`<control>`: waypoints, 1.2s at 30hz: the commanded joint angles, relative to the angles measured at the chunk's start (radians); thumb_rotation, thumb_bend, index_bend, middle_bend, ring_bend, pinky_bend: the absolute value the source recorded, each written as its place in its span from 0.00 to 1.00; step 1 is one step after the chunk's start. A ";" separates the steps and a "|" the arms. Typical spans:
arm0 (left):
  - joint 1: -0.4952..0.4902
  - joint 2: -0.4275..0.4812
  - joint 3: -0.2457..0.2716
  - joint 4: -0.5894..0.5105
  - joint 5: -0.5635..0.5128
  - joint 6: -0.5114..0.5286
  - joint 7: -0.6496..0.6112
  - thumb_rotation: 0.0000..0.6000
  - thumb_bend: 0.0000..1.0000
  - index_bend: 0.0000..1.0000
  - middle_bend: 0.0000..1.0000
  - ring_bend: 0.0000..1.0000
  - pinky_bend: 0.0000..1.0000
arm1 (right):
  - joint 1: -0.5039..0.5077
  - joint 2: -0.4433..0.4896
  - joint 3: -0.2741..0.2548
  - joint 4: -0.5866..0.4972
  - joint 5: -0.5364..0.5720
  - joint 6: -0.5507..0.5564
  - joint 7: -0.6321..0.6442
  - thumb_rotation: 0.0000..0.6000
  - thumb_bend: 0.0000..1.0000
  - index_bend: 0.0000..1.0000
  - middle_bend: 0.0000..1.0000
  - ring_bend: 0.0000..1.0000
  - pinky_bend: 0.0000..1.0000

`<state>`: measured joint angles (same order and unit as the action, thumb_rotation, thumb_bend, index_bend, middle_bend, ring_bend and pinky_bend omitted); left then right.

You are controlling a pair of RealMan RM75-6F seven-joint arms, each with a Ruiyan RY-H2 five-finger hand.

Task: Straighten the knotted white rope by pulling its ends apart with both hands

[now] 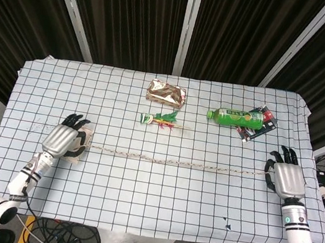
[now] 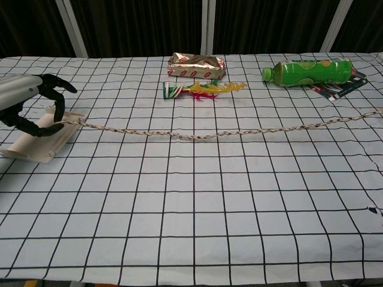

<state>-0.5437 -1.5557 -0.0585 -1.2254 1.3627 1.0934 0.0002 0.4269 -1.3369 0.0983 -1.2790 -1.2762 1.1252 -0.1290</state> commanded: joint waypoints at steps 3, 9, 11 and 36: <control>0.003 -0.004 -0.006 0.007 -0.001 -0.002 -0.005 0.94 0.41 0.62 0.13 0.00 0.00 | -0.003 -0.025 -0.003 0.035 -0.005 -0.010 0.012 1.00 0.53 0.67 0.22 0.00 0.00; 0.008 -0.011 -0.008 0.020 0.000 -0.005 -0.011 0.90 0.41 0.60 0.13 0.00 0.00 | -0.010 -0.062 -0.009 0.083 -0.010 -0.020 0.029 1.00 0.53 0.65 0.21 0.00 0.00; 0.009 -0.014 -0.009 0.025 0.001 -0.005 -0.010 0.85 0.41 0.58 0.13 0.00 0.00 | -0.012 -0.074 -0.008 0.099 -0.010 -0.023 0.039 1.00 0.50 0.62 0.20 0.00 0.00; 0.099 0.201 -0.071 -0.134 -0.037 0.119 0.009 0.97 0.23 0.27 0.11 0.00 0.00 | -0.144 0.129 0.025 -0.190 -0.024 0.175 0.015 1.00 0.24 0.13 0.10 0.00 0.00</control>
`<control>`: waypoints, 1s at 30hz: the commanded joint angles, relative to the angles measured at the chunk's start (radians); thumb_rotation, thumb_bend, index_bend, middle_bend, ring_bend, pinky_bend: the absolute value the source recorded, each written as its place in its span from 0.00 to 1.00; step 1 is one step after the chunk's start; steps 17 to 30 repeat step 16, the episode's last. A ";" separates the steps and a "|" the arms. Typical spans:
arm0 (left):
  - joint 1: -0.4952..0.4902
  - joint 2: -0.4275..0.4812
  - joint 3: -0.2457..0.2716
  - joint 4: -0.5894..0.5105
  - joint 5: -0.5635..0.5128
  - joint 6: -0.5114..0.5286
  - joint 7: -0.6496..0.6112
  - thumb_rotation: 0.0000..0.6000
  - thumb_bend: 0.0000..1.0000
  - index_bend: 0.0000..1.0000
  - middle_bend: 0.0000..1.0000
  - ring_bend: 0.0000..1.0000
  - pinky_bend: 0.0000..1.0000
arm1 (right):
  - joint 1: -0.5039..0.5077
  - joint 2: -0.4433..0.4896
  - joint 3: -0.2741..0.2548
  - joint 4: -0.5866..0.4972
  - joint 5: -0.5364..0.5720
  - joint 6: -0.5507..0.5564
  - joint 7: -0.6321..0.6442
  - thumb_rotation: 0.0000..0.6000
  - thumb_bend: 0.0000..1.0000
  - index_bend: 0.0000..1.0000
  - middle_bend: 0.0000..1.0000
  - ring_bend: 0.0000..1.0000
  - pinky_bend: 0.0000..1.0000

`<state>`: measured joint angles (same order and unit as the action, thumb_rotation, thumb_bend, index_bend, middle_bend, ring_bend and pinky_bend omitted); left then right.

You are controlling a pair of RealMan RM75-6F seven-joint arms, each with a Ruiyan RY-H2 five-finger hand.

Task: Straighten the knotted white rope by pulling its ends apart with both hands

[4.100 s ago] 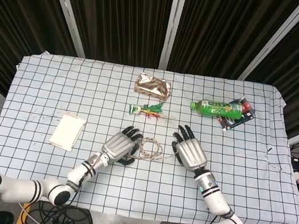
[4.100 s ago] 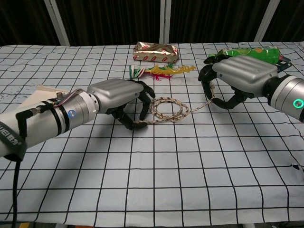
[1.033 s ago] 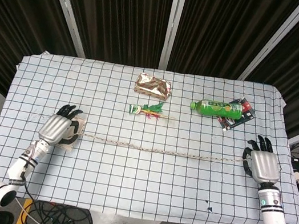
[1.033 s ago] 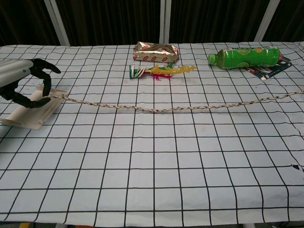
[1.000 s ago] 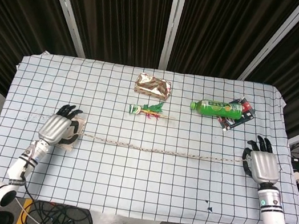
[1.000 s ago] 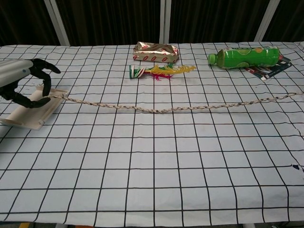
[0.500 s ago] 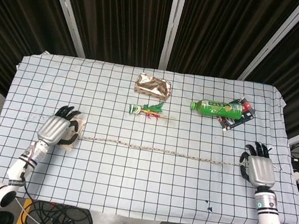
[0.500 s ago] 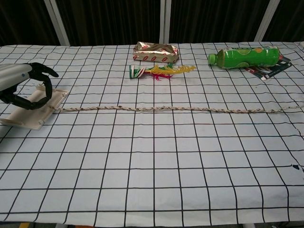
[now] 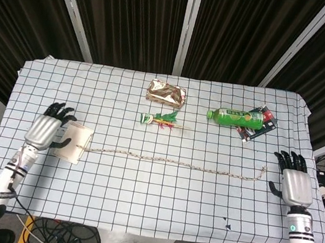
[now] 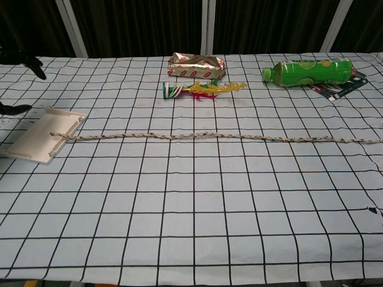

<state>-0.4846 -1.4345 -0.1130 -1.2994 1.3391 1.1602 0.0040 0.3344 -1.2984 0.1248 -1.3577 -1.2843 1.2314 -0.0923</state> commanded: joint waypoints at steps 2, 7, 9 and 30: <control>0.068 0.121 -0.014 -0.092 -0.013 0.088 0.008 0.97 0.22 0.27 0.11 0.00 0.00 | -0.077 0.130 -0.014 -0.167 -0.028 0.093 -0.017 1.00 0.26 0.13 0.10 0.00 0.00; 0.169 0.201 0.013 -0.184 -0.001 0.211 0.013 1.00 0.22 0.27 0.11 0.00 0.00 | -0.159 0.179 -0.045 -0.265 -0.062 0.192 0.012 1.00 0.27 0.12 0.09 0.00 0.00; 0.211 0.219 0.029 -0.219 0.009 0.263 0.028 1.00 0.22 0.27 0.11 0.00 0.00 | -0.187 0.183 -0.058 -0.277 -0.086 0.229 0.025 1.00 0.27 0.12 0.09 0.00 0.00; 0.310 0.236 0.068 -0.300 0.052 0.393 0.082 1.00 0.21 0.27 0.11 0.00 0.00 | -0.217 0.189 -0.080 -0.280 -0.180 0.285 0.074 1.00 0.27 0.12 0.09 0.00 0.00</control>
